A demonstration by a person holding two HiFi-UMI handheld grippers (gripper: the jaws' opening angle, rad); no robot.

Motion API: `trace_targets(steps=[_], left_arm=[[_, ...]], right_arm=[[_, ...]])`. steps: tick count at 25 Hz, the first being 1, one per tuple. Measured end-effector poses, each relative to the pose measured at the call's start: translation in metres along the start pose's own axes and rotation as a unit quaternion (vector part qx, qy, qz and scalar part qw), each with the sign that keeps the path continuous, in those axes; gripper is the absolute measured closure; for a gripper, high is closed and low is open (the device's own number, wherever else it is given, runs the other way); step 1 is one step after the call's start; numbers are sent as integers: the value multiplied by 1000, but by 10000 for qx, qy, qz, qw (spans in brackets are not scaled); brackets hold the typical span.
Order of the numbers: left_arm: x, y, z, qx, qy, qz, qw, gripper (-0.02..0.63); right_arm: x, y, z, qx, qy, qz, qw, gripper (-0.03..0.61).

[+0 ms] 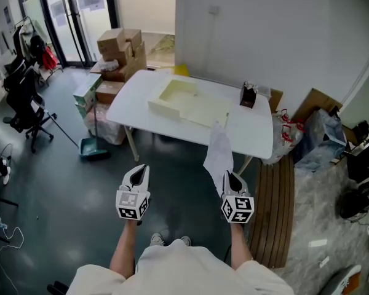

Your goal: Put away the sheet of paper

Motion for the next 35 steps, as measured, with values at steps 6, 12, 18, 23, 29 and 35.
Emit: trace_targets(steps=[6,12,18,23,29,35], left_arm=[[16,-14,5,-37,58,11,10000,612],[10,-27,10,-118,68,7,9999,612],[-14,-52,11,-101,110,49,9999,612],[-50,-88,17,-119,167,129,9997,612],[-101,-139,10,-122,200,226,9995,612],[-155,-182,-8,-56,228,289,9993,612]], right_arm=[[14,-7,-1,35,79,-97,9999,575],[18,-24,0,-2,79,-121,9999,575],[14,-57,-5,-15,137,-121,9998,575],[5,-104,-6,-28,169,-77,9998,575],[-8,-171,-22,-35,198,-12,9998,575],[-23,-232,-45,-11,238,70,9997,575]])
Point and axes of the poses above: the fingertips, and each gripper's own axes: y backward along the fingers, x to its right, z out of its underside, the point moved 8 cm from there along y, backward along the fingers, and after that the axes turned 8 degrees about z, right-handed, at the moved point
